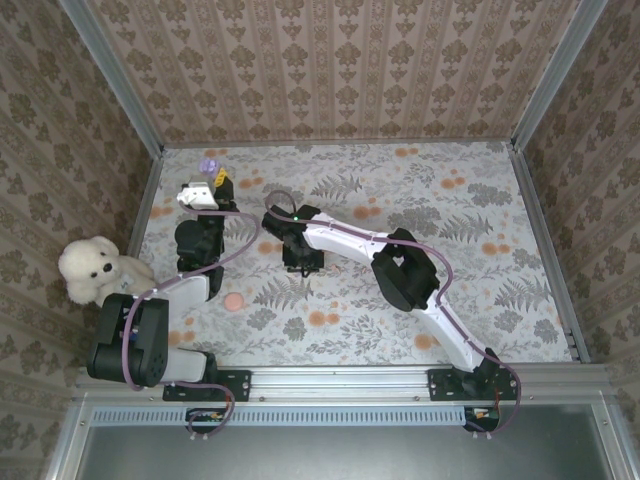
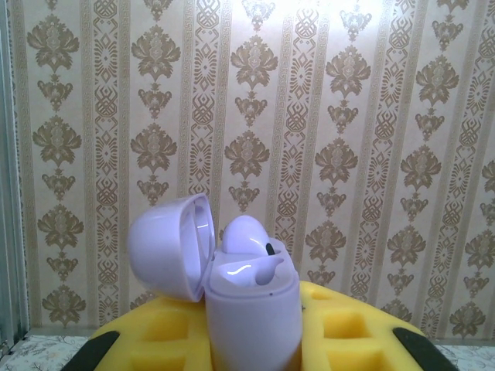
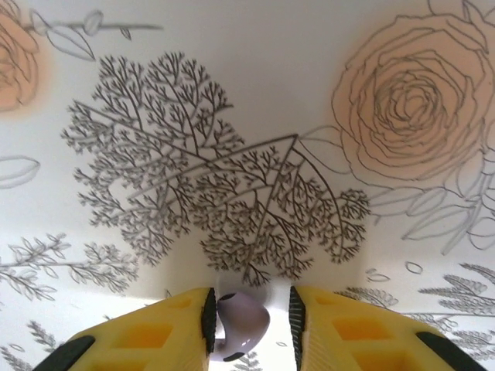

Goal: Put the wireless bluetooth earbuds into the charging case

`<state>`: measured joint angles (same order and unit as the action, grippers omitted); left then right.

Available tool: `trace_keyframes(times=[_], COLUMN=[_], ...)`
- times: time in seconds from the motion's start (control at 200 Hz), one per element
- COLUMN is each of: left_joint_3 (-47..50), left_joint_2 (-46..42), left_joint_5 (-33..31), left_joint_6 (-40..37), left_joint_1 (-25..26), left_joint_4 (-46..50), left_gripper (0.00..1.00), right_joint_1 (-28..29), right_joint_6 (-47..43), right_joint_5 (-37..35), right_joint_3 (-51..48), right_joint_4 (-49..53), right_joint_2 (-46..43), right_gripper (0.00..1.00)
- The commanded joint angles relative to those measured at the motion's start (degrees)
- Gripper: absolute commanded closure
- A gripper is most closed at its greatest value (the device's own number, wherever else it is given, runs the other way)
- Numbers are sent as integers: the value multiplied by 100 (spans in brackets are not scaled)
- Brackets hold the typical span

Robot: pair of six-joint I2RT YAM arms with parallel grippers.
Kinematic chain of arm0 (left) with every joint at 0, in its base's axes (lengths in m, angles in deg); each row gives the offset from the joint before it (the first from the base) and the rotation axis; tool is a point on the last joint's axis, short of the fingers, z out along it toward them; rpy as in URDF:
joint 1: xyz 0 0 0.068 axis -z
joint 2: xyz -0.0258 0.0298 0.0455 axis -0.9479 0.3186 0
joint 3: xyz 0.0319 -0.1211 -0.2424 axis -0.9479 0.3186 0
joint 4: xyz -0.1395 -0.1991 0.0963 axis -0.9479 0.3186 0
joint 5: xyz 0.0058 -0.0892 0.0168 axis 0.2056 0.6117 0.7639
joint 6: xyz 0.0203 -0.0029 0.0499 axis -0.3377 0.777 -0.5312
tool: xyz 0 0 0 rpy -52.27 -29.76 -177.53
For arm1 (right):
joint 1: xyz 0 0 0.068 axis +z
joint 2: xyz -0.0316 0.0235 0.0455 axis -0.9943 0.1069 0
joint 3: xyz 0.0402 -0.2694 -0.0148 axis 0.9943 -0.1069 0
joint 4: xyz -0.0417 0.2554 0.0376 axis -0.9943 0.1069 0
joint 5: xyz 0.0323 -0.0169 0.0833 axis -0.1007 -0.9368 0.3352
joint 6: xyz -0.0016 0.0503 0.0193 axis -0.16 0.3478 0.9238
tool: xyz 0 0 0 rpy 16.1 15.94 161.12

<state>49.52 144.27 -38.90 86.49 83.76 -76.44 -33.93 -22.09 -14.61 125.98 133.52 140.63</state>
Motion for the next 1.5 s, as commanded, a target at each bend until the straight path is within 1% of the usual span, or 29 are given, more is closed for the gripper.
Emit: trace_keyframes(times=[0.0,0.13,0.285,0.43,0.645,0.74,0.84,0.975,1.235,1.495], left_joint_3=[-172,-180,-183,-181,-154,-149,-163,-147,-127,-118], left_joint_2=[52,70,95,79,60,59,69,69,51,52], left_joint_5=[45,45,54,54,45,45,37,27,-8,-25], left_joint_6=[38,85,113,102,117,126,134,139,126,90], left_joint_1=[23,32,42,58,76,85,107,119,120,120], left_joint_4=[-138,-140,-147,-147,-143,-147,-147,-147,-156,-156], left_gripper=[100,100,100,100,100,100,100,100,100,100], right_joint_1=[53,62,65,65,65,74,74,128,128,130], right_joint_6=[-503,-779,-768,-368,495,1046,1625,2093,2232,2337], right_joint_5=[-375,-571,-521,-349,-469,-530,-407,-382,-394,-297], right_joint_3=[256,259,220,-5,-458,-602,-795,-767,-310,-288], right_joint_4=[750,886,756,375,-31,-46,-220,-217,104,142], right_joint_2=[111,29,-171,-431,-779,-807,-823,-742,-423,-295], right_gripper=[65,65,63,58,51,51,52,54,56,57])
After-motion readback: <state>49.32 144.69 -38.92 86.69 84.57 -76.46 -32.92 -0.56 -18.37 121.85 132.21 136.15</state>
